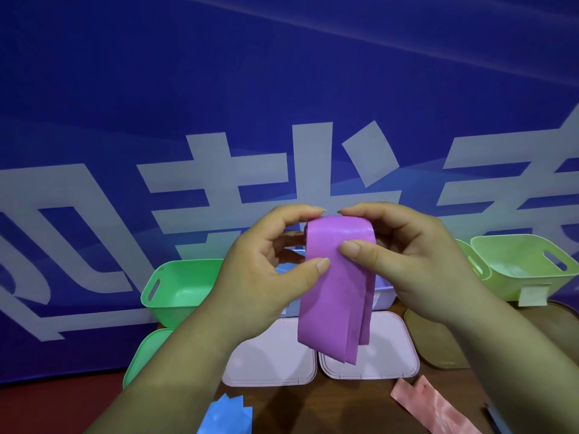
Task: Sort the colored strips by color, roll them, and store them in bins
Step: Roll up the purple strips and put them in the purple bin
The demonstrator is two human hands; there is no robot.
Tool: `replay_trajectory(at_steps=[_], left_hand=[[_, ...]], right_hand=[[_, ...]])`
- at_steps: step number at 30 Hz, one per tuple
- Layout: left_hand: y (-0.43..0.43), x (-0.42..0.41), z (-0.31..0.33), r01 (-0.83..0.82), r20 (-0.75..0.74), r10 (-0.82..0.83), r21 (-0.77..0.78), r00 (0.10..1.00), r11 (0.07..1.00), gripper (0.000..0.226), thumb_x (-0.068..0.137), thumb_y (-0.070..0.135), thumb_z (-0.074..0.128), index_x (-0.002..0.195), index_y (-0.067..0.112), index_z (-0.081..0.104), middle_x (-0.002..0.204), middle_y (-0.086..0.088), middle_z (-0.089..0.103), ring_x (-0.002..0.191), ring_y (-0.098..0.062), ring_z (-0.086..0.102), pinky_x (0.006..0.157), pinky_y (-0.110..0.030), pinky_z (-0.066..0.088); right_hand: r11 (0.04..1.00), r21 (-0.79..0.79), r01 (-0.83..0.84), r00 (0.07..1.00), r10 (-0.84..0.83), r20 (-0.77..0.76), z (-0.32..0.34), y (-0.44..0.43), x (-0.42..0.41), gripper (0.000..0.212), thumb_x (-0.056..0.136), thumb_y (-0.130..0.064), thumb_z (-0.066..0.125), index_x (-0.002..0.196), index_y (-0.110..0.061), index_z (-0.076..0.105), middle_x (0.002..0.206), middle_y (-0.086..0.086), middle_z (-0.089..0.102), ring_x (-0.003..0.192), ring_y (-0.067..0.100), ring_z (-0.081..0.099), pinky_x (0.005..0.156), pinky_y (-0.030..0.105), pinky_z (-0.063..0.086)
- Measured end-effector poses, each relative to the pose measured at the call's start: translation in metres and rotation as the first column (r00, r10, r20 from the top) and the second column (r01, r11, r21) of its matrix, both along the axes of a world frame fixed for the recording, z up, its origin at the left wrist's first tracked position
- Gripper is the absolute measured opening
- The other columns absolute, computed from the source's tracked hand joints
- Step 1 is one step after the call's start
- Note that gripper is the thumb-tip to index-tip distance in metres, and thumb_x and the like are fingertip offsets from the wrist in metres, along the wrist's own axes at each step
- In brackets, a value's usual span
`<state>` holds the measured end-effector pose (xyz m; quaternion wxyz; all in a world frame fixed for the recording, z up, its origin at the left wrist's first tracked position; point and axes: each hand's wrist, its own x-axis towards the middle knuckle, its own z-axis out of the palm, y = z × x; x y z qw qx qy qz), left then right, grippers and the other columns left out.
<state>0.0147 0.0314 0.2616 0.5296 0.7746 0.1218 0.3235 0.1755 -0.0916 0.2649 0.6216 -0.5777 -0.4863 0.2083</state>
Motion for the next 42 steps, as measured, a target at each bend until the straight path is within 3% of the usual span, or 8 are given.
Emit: replay_trajectory(at_steps=[4,8,13,19,26,30,37,42], left_hand=[[0.0,0.001,0.0,-0.004,0.027,0.004,0.015,1.0,1.0,0.042,0.079,0.013,0.073,0.116,0.031,0.062,0.114,0.012,0.066,0.105,-0.015,0.066,0.083,-0.029,0.059],[0.002,0.002,-0.001,-0.015,0.049,0.015,0.002,0.999,1.0,0.041,0.078,0.011,0.075,0.113,0.027,0.065,0.111,0.005,0.069,0.101,-0.022,0.067,0.084,-0.036,0.06],[0.0,0.002,-0.001,-0.025,0.052,0.027,-0.026,0.998,0.999,0.04,0.076,0.012,0.075,0.112,0.027,0.066,0.108,0.002,0.069,0.099,-0.023,0.067,0.084,-0.04,0.06],[0.0,0.003,0.0,-0.037,0.074,0.045,-0.108,0.996,0.993,0.037,0.075,0.014,0.074,0.108,0.03,0.068,0.105,0.0,0.07,0.095,-0.022,0.067,0.079,-0.03,0.059],[-0.005,0.004,0.003,-0.014,0.077,0.029,-0.183,0.997,0.983,0.038,0.075,0.014,0.081,0.108,0.024,0.066,0.103,0.003,0.071,0.094,-0.016,0.068,0.077,-0.024,0.059],[-0.009,0.003,0.007,-0.006,0.074,0.022,-0.202,0.997,0.979,0.039,0.07,0.022,0.07,0.109,0.021,0.066,0.102,0.004,0.072,0.091,-0.01,0.069,0.074,-0.021,0.058],[-0.006,-0.001,0.006,0.007,0.017,-0.005,-0.133,1.0,0.991,0.045,0.073,0.028,0.072,0.116,0.033,0.061,0.109,0.014,0.068,0.099,-0.013,0.067,0.076,-0.023,0.058],[-0.005,-0.003,0.003,0.062,-0.023,-0.063,-0.058,0.998,0.996,0.063,0.075,0.016,0.079,0.128,0.04,0.055,0.123,0.014,0.061,0.11,-0.021,0.065,0.085,-0.039,0.06]], right_hand=[[1.0,-0.019,-0.001,1.0,0.001,-0.002,0.001,0.0,-0.001,0.037,0.071,-0.028,0.075,0.107,-0.023,0.071,0.099,-0.003,0.074,0.088,0.016,0.071,0.076,0.025,0.058],[1.0,-0.027,-0.013,1.0,0.012,-0.027,0.001,-0.001,-0.001,0.036,0.071,-0.029,0.074,0.107,-0.024,0.071,0.098,-0.003,0.074,0.086,0.015,0.071,0.072,0.02,0.055],[0.998,-0.047,-0.032,0.999,0.032,-0.002,-0.001,-0.002,0.001,0.039,0.073,-0.03,0.076,0.111,-0.03,0.069,0.105,-0.006,0.071,0.088,0.02,0.07,0.076,0.029,0.059],[0.997,-0.032,-0.074,0.995,0.076,0.06,-0.002,-0.008,0.003,0.051,0.07,-0.022,0.081,0.117,-0.034,0.065,0.114,-0.007,0.067,0.094,0.027,0.069,0.08,0.044,0.06],[0.999,0.021,-0.042,0.997,0.04,0.068,-0.002,-0.01,0.0,0.042,0.071,-0.021,0.082,0.109,-0.031,0.069,0.109,-0.005,0.069,0.088,0.021,0.07,0.075,0.031,0.06],[0.999,0.032,-0.016,0.997,0.014,0.08,-0.001,-0.009,-0.002,0.039,0.071,-0.024,0.08,0.108,-0.029,0.069,0.103,-0.008,0.07,0.087,0.016,0.069,0.074,0.029,0.059],[0.999,0.034,-0.011,1.0,0.01,0.026,0.001,-0.009,-0.002,0.038,0.07,-0.021,0.078,0.107,-0.025,0.07,0.101,-0.006,0.072,0.085,0.015,0.071,0.072,0.026,0.058],[1.0,0.016,0.018,1.0,-0.017,-0.016,0.002,-0.009,-0.001,0.038,0.068,-0.025,0.078,0.105,-0.025,0.071,0.099,-0.003,0.073,0.083,0.013,0.072,0.072,0.022,0.056]])
